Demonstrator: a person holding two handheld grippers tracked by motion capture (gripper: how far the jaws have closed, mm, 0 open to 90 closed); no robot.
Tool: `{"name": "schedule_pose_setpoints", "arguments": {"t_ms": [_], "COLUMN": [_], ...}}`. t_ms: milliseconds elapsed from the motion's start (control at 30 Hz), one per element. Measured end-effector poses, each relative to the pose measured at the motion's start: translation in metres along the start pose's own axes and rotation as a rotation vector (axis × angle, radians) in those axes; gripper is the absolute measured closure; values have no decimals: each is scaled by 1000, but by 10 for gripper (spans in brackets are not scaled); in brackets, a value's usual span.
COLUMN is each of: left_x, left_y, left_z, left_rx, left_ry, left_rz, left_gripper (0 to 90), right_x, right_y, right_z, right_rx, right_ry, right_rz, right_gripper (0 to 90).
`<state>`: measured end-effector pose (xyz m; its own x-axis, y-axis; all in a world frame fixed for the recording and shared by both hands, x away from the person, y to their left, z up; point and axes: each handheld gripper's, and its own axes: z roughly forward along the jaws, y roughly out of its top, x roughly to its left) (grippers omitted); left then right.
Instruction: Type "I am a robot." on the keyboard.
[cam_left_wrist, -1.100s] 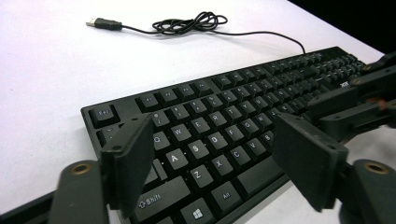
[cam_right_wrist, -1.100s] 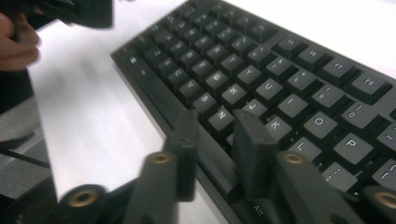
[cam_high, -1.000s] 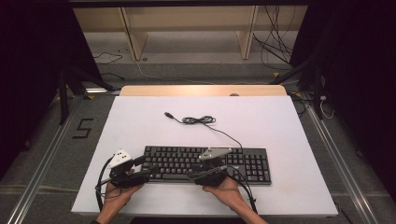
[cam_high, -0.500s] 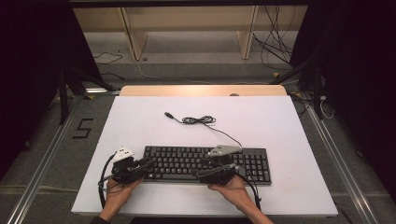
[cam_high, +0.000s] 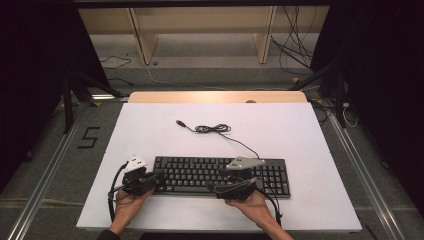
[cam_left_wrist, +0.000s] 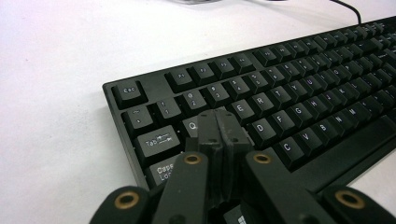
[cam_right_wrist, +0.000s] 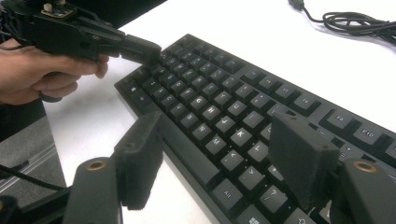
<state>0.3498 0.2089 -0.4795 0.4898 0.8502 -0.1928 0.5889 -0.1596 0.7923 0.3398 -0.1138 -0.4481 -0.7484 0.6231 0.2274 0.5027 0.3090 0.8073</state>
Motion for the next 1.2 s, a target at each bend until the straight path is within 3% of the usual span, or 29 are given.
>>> {"name": "schedule_pose_setpoints", "arguments": {"t_ms": [833, 1200], "left_x": [-3, -3], "left_y": [2, 2], "left_z": [12, 13], "left_rx": [77, 78], "left_ry": [10, 8], "left_rz": [20, 17], "left_gripper": [890, 891], "right_x": [2, 4], "right_y": [-5, -6], "right_z": [-12, -10], "right_rx": [-34, -30], "right_ry": [0, 3], "right_rz": [-5, -6], "right_gripper": [339, 339]}}
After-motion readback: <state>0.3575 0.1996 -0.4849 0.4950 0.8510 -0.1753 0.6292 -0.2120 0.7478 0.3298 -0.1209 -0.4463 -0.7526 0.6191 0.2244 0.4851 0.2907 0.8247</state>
